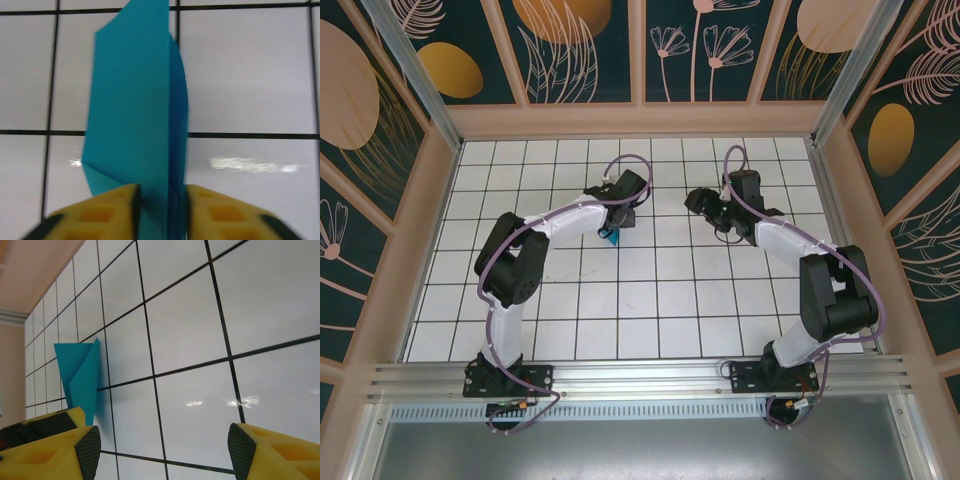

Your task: Fold a paper plane with a square sheet of paper (pick it up from the middle)

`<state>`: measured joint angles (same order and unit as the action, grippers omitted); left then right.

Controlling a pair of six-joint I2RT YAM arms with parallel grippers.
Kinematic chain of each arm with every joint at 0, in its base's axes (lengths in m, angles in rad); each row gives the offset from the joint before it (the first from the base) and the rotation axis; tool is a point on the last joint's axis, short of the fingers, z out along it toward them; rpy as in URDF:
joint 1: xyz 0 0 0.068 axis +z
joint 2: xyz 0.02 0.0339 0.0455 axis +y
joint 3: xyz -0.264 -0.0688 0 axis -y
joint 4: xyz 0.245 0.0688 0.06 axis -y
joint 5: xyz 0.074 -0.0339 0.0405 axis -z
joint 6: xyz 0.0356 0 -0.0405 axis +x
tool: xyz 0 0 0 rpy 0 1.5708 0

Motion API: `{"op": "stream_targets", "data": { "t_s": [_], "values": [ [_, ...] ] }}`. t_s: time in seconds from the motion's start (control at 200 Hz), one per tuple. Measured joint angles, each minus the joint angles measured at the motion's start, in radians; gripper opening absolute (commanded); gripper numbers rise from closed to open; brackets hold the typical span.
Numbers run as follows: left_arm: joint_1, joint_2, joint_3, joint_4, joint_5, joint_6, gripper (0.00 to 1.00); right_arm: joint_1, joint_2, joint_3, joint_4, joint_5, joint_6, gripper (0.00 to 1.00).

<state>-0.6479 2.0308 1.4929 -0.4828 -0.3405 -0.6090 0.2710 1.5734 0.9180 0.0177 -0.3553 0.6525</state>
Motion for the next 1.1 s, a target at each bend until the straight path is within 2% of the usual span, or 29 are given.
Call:
{"op": "stream_targets", "data": {
  "t_s": [0.13,0.27,0.405,0.47,0.57,0.771,1.101],
  "values": [
    [0.014,-0.012,-0.006,0.084,0.106,-0.014,0.66,0.026,0.0,-0.011,0.0,0.021,0.0,0.66],
    [0.073,-0.117,-0.109,0.195,0.196,-0.047,0.81,0.127,0.021,0.003,0.001,0.049,0.0,0.54],
    [0.17,-0.253,-0.228,0.272,0.21,-0.08,0.92,0.235,0.116,0.071,0.001,0.06,0.011,0.39],
    [0.214,-0.305,-0.28,0.299,0.196,-0.094,0.96,0.281,0.171,0.12,0.0,0.068,0.012,0.35],
    [0.255,-0.369,-0.357,0.322,0.167,-0.111,0.99,0.345,0.261,0.214,0.0,0.075,0.015,0.34],
    [0.283,-0.42,-0.47,0.335,0.129,-0.126,0.98,0.431,0.436,0.419,-0.013,0.068,0.015,0.32],
    [0.31,-0.446,-0.528,0.37,0.122,-0.13,0.99,0.442,0.621,0.585,-0.131,0.078,-0.013,0.32]
  ]
}}
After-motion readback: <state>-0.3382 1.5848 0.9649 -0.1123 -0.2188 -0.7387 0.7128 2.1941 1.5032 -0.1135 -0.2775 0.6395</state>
